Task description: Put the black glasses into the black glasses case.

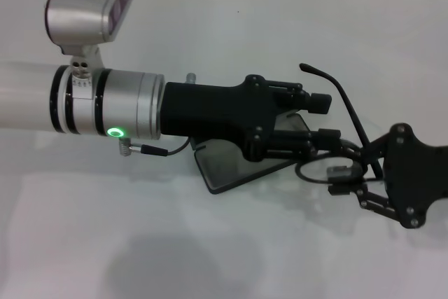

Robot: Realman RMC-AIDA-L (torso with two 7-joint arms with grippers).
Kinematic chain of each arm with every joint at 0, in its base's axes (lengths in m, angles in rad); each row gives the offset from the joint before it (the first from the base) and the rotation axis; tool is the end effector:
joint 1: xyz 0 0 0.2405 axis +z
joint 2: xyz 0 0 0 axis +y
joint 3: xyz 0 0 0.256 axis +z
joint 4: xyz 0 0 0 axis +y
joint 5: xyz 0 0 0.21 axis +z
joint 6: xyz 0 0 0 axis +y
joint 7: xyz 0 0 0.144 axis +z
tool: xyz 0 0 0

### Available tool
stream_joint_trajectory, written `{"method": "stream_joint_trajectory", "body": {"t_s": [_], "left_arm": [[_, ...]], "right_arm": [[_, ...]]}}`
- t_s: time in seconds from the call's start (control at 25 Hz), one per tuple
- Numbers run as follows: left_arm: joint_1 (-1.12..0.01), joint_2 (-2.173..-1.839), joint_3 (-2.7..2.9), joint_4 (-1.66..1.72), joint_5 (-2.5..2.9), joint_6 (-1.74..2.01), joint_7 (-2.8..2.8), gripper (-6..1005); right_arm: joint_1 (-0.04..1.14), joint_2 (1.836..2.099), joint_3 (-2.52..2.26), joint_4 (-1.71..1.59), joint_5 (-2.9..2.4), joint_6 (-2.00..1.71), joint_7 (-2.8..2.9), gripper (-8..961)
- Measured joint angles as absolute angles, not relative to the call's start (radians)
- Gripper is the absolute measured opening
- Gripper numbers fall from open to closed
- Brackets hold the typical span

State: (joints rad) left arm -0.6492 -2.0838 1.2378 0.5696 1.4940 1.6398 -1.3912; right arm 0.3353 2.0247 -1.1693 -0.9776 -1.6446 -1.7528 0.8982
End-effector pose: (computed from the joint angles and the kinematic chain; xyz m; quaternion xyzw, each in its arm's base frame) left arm -0.1573 0.3172 -0.0495 0.9315 0.1168 0.3377 0.0687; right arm 0.2192 0.2778 0.0140 -0.9482 -0.1762 0.2548 0.0701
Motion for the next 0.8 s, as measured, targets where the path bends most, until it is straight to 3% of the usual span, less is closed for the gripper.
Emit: {"method": "stream_joint_trajectory", "body": {"t_s": [0.32, 0.48, 0.8], "left_arm": [[-0.636, -2.071, 1.191, 0.565, 1.507, 1.614, -1.389, 577], [-0.644, -2.086, 1.197, 0.564, 1.538, 1.550, -1.383, 577], [-0.643, -2.092, 1.201, 0.563, 1.488, 1.559, -1.304, 577]], "right_arm": [[0.271, 2.017, -1.168, -0.949, -1.537, -1.915, 0.663, 103], [0.284, 2.023, -1.187, -0.905, -1.527, -2.048, 0.556, 103], [0.501, 2.021, -1.232, -0.549, -1.519, -2.022, 0.554, 104]]}}
